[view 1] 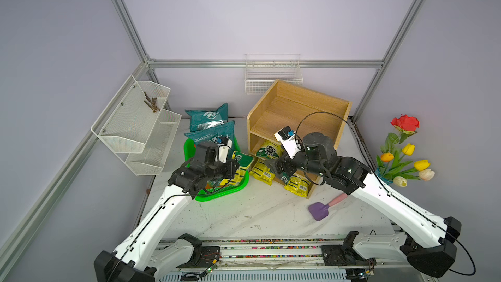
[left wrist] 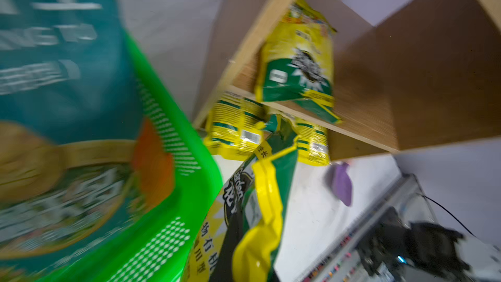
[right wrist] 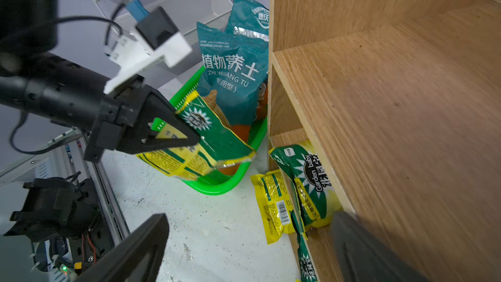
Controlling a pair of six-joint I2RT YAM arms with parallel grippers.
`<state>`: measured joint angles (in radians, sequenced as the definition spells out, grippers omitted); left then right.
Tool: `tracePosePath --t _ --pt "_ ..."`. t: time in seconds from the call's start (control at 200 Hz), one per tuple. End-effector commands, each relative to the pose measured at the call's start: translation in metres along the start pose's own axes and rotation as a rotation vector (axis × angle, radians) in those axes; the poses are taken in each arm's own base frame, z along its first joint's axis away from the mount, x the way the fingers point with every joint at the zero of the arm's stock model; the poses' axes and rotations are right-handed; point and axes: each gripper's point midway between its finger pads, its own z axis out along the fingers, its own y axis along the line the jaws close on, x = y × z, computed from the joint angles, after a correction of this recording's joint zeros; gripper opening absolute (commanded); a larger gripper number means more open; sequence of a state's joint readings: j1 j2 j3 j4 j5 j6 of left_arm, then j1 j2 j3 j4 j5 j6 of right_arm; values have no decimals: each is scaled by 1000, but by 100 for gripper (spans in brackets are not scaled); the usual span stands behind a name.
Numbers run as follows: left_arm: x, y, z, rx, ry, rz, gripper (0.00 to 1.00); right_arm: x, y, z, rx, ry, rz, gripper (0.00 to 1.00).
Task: Take down the fertilizer bag from the shelf
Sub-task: Place the fertilizer bag in the storage box.
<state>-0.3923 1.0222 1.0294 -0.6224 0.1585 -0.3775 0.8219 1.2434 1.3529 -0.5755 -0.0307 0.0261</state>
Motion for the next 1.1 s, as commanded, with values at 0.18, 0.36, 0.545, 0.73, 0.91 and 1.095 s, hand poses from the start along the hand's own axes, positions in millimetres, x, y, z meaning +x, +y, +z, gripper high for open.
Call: tracePosePath --t 0.18,0.36,0.545,0.73,0.91,1.095 --pt "-15 125 -115 -708 -481 -198 0 5 -8 8 49 -1 12 99" --pt "-12 133 -97 -655 -592 -279 0 6 -6 14 35 3 18 99" --pt "-15 144 -76 -660 -619 -321 0 16 -10 16 58 34 22 99" --pt "-4 175 -54 -696 -587 -361 0 38 -19 18 106 83 39 99" --pt "20 198 -23 -668 -501 -400 0 45 -20 13 113 95 44 99" --pt "30 195 -7 -602 -455 -415 100 44 -23 13 126 98 40 100"
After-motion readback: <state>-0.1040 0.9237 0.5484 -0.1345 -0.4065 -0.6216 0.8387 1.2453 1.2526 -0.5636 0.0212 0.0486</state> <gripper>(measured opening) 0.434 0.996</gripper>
